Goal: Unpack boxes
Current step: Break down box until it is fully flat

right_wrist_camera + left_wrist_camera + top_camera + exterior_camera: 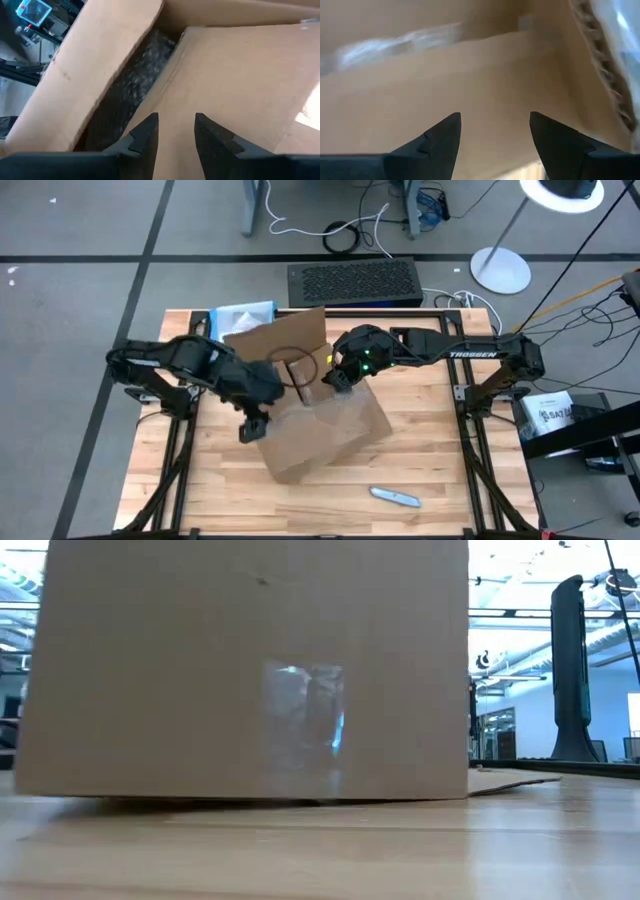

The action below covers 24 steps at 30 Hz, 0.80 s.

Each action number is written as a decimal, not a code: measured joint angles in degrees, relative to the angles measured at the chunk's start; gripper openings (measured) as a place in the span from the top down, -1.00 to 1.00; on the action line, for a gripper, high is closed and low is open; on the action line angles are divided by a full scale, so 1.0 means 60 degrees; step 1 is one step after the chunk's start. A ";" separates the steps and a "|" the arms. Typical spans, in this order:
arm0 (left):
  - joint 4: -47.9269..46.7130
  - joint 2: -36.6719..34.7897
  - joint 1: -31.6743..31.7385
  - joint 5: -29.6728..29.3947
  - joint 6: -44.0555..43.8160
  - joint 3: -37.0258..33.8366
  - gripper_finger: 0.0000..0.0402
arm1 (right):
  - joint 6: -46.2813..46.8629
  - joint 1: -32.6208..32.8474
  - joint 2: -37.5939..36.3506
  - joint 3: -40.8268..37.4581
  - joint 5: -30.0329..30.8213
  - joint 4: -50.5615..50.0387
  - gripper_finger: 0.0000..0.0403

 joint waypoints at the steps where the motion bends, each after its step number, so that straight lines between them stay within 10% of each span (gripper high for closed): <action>1: 0.0214 -0.0003 -0.0093 0.0140 0.0042 0.0061 -0.20 | 0.0000 0.0000 -0.0003 0.0000 0.0051 -0.0012 0.41; 24: 0.3467 0.0146 -0.1059 0.1012 0.1264 0.0524 -0.09 | 0.0255 -0.0495 -0.0007 0.0007 0.0138 -0.0154 0.41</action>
